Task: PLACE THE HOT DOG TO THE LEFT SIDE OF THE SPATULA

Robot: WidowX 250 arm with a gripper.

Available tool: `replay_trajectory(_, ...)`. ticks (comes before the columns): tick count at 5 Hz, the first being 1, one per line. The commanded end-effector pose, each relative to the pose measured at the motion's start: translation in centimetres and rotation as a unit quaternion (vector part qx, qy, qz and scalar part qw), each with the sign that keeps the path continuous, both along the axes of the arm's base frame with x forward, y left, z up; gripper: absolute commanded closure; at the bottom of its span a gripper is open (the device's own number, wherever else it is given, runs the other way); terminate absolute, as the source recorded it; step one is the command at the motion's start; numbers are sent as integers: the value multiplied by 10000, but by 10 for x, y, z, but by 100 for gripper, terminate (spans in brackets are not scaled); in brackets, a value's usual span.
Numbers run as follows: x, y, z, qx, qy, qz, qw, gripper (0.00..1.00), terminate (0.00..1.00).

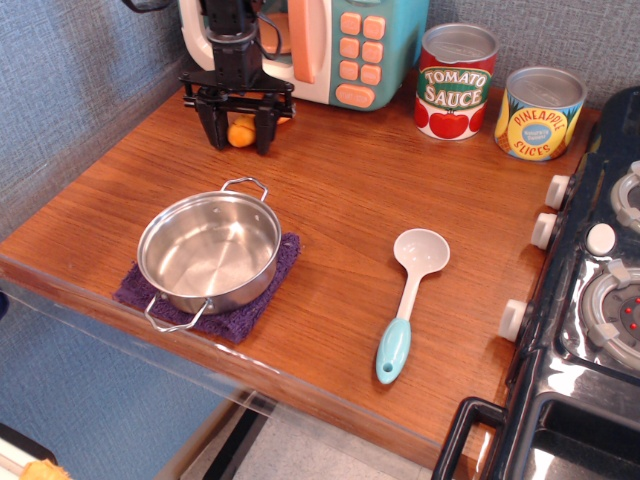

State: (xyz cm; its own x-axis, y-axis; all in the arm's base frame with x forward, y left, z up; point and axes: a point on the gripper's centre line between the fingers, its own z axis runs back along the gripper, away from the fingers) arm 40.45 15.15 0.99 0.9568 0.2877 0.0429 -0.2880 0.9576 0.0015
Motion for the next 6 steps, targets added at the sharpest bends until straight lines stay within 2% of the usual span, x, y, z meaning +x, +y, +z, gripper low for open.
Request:
replay_trajectory(1, -18, 3, 28, 125, -195, -120, 9997, 100, 0)
replay_trajectory(2, -40, -15, 69, 280, -654, -326, 9969, 100, 0)
replay_trajectory(3, -67, -59, 88, 68, -782, -653, 9948, 100, 0)
replay_trajectory(4, -100, -105, 90, -94, -625, -1024, 9927, 100, 0)
replay_trajectory(5, -128, -148, 72, -302, -569, -1090, 9919, 100, 0)
replay_trajectory(6, -148, -175, 58, -185, -459, -1257, 9908, 100, 0)
